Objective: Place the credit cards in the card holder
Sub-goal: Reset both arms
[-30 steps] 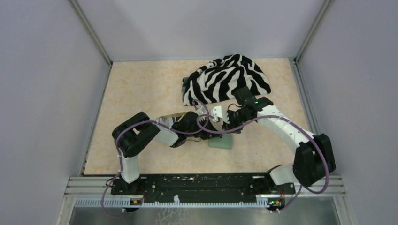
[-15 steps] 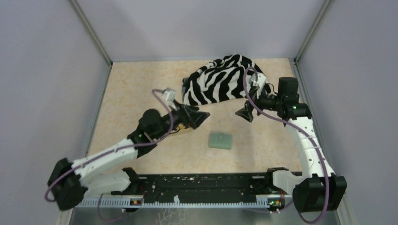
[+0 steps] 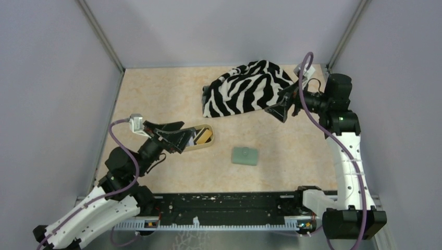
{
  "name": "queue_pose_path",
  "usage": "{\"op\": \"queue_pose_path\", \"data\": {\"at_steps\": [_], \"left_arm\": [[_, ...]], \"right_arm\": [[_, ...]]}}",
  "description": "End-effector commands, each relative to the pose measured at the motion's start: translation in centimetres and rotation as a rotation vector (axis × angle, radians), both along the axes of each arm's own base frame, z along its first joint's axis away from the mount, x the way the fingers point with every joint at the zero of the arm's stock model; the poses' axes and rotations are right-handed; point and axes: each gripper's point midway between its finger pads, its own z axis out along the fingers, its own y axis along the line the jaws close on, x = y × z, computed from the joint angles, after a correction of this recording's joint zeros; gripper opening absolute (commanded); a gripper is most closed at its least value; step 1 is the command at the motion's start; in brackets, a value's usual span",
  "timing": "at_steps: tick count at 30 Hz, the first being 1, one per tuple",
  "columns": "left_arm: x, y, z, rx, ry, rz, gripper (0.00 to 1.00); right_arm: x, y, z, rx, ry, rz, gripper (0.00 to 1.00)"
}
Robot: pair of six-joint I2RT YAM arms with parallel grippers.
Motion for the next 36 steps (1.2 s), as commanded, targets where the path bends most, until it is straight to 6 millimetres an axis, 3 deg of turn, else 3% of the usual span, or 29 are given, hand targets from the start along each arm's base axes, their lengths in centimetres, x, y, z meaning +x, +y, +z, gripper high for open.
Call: {"op": "queue_pose_path", "data": {"at_steps": [1, 5, 15, 23, 36], "left_arm": [[-0.3, 1.1, -1.9, 0.157, 0.101, 0.025, 0.98], [-0.7, 0.8, -1.7, 0.213, 0.106, -0.005, 0.98], [-1.6, -0.3, -1.0, 0.216, 0.072, -0.081, 0.98], [-2.3, -1.5, -1.2, 0.173, 0.046, -0.155, 0.98], [-1.6, -1.5, -2.7, 0.186, 0.078, -0.126, 0.98]], "right_arm": [[-1.7, 0.3, 5.3, 0.040, -0.095, 0.016, 0.98], [-2.0, 0.4, 6.7, 0.101, -0.049, -0.017, 0.98], [-1.5, 0.4, 7.6, 0.207, 0.054, -0.098, 0.98], [-0.6, -0.1, 6.9, 0.230, 0.091, -0.155, 0.98], [0.1, -0.8, 6.0, 0.209, 0.086, -0.213, 0.98]]}}
